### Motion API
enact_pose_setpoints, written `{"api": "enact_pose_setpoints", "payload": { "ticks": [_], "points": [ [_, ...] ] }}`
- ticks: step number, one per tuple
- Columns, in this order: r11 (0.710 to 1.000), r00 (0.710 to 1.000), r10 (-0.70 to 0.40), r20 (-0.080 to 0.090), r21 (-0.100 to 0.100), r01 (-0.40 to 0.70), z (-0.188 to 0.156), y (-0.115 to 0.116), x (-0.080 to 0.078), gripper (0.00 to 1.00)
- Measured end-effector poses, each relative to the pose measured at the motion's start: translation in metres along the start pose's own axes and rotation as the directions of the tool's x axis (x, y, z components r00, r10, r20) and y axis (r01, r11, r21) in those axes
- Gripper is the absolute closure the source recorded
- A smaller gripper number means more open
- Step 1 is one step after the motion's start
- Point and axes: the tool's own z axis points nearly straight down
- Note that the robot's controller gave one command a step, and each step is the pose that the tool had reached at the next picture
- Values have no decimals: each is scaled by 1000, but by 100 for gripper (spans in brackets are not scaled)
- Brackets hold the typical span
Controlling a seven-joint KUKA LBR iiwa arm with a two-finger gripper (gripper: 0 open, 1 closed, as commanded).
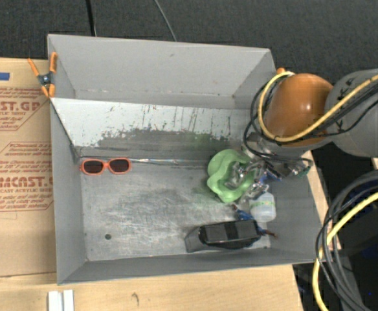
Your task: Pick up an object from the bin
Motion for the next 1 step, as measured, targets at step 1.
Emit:
{"api": "enact_pose_setpoints", "payload": {
  "ticks": [1],
  "points": [
    [1000, 1000, -7, 15, 18, 7, -157, -9, 2, 100]
  ]
}}
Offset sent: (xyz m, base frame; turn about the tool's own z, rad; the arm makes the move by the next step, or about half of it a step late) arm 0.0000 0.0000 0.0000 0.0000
